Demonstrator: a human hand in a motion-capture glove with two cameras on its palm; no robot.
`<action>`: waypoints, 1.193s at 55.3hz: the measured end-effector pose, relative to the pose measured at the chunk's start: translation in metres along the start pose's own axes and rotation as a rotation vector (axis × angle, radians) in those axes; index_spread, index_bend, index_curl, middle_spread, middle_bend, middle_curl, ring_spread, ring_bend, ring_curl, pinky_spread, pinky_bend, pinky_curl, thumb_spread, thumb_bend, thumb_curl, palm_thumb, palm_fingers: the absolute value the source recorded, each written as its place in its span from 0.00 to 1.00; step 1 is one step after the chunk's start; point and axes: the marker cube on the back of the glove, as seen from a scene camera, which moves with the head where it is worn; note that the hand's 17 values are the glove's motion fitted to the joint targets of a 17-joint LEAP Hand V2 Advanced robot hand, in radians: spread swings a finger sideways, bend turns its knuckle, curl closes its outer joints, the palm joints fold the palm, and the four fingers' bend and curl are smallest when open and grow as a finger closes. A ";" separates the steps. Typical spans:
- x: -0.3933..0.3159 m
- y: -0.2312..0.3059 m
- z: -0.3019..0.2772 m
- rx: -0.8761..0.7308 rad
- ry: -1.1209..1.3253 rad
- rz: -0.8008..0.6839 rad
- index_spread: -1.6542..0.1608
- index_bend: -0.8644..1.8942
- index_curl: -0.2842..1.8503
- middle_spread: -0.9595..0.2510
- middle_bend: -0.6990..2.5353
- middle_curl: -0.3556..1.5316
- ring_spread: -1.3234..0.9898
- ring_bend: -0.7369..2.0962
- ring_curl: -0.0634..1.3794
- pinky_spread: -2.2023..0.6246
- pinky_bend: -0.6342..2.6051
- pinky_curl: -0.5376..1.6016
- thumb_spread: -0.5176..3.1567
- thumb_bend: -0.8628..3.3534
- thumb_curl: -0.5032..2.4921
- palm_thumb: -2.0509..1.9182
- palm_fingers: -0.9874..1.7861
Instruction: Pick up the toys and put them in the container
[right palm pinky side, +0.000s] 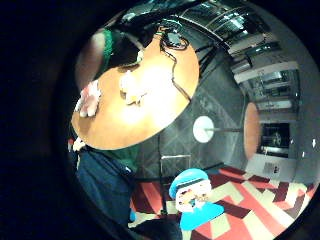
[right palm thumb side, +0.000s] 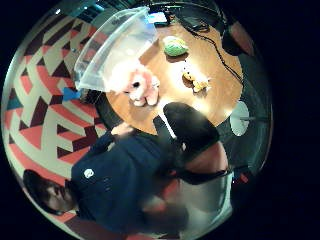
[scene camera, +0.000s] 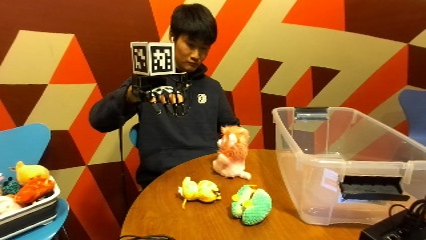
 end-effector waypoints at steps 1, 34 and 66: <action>0.000 0.000 0.000 0.000 -0.001 -0.001 0.87 0.41 0.16 0.77 0.31 0.22 0.55 0.34 0.06 0.78 0.30 0.28 0.26 0.22 0.17 0.54 0.55; 0.022 -0.098 0.085 -0.196 0.012 0.072 0.81 0.38 0.20 0.81 0.28 0.30 0.54 0.41 0.17 0.78 0.47 0.41 0.50 0.22 0.23 0.54 0.32; 0.008 -0.134 0.182 -0.241 0.006 0.047 0.83 0.71 0.38 0.80 0.28 0.28 0.56 0.30 0.08 0.78 0.38 0.39 0.51 0.25 0.30 0.65 0.35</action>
